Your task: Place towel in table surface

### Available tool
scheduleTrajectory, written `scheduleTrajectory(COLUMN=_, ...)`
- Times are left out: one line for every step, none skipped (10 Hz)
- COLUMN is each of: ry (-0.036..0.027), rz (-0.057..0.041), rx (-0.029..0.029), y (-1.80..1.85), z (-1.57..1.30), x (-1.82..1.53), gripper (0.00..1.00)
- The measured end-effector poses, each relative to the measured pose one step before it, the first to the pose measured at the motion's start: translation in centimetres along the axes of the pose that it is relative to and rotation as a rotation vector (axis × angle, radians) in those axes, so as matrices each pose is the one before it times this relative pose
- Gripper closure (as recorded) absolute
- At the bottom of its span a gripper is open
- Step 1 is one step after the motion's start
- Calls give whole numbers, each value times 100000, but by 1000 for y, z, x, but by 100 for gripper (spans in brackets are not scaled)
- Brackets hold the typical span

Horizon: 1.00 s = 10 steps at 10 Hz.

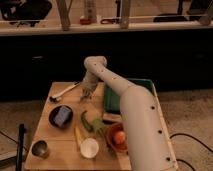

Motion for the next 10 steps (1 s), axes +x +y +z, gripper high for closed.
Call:
scheduleTrajectory(ry=-86, rz=763, rx=681, y=173, z=-96, x=69, gripper=36)
scheduleTrajectory(ry=-62, rz=327, rx=308, y=87, z=-41, x=10, gripper=27)
scheduleTrajectory(ry=-23, rz=171, rx=300, y=22, z=-63, x=-18, gripper=22)
scheduleTrajectory(ry=-64, rz=259, rx=191, y=125, z=-79, x=20, gripper=20)
scheduleTrajectory(ry=184, rz=126, rx=305, y=36, z=-152, x=-34, gripper=20)
scheduleTrajectory(ry=29, rz=38, rx=135, y=62, z=-73, x=-24, gripper=20)
scheduleTrajectory(ry=334, rz=-36, rx=495, y=41, z=-251, x=-86, gripper=20)
scheduleTrajectory(ry=220, rz=-25, rx=224, y=27, z=-116, x=-52, gripper=20)
scheduleTrajectory(ry=285, rz=-7, rx=149, y=47, z=-92, x=-73, gripper=20)
scheduleTrajectory(ry=458, rz=-36, rx=199, y=43, z=-210, x=-104, gripper=20)
